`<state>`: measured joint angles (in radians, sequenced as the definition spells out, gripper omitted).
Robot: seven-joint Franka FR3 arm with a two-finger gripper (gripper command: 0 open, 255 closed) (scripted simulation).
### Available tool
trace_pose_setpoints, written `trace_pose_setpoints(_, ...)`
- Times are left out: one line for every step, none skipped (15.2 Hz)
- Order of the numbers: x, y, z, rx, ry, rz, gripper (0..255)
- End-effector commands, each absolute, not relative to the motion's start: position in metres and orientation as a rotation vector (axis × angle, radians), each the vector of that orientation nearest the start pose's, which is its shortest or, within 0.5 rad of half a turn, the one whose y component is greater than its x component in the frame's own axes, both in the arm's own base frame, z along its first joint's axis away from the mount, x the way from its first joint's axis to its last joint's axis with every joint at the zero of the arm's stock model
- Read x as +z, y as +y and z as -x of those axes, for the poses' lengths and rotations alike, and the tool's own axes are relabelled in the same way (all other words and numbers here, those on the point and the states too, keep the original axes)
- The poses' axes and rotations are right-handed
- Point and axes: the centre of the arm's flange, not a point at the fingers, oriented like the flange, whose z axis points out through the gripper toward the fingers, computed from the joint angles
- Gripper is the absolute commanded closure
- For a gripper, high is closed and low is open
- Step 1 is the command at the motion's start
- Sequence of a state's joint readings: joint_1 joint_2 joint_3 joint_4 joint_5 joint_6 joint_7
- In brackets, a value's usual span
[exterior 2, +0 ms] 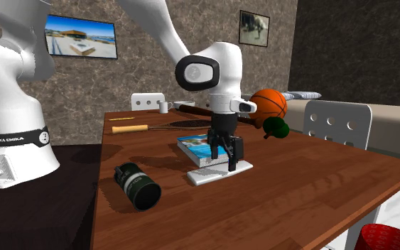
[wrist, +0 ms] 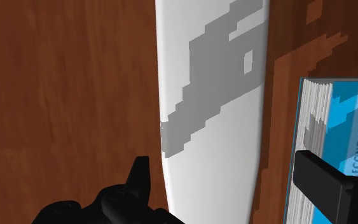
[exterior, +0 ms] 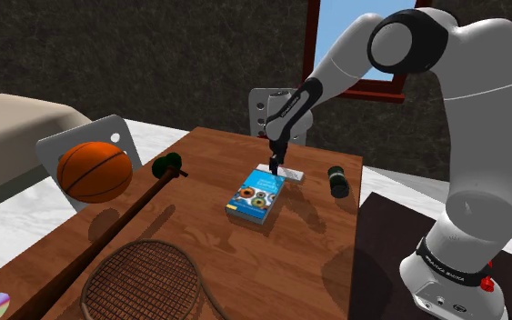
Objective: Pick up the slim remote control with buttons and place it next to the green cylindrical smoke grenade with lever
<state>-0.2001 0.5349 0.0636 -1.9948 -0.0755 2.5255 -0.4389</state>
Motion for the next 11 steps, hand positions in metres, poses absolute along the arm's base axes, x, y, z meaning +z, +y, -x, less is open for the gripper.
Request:
trace_pose_setpoints(0.21,-0.081,-0.603,0.01,-0.559,3.101,0)
trace_pose_setpoints(0.223,-0.081,-0.603,0.01,-0.559,3.101,0)
trace_pose_setpoints(0.233,-0.081,-0.603,0.01,-0.559,3.101,0)
trace_pose_setpoints(0.233,-0.081,-0.603,0.01,-0.559,3.101,0)
trace_pose_setpoints(0.233,-0.081,-0.603,0.01,-0.559,3.101,0)
trace_pose_setpoints(0.233,-0.081,-0.603,0.01,-0.559,3.101,0)
trace_pose_setpoints(0.233,-0.081,-0.603,0.01,-0.559,3.101,0)
trace_pose_setpoints(0.233,-0.081,-0.603,0.01,-0.559,3.101,0)
trace_pose_setpoints(0.233,-0.081,-0.603,0.01,-0.559,3.101,0)
trace_pose_setpoints(0.233,-0.081,-0.603,0.01,-0.559,3.101,0)
trace_pose_setpoints(0.233,-0.081,-0.603,0.01,-0.559,3.101,0)
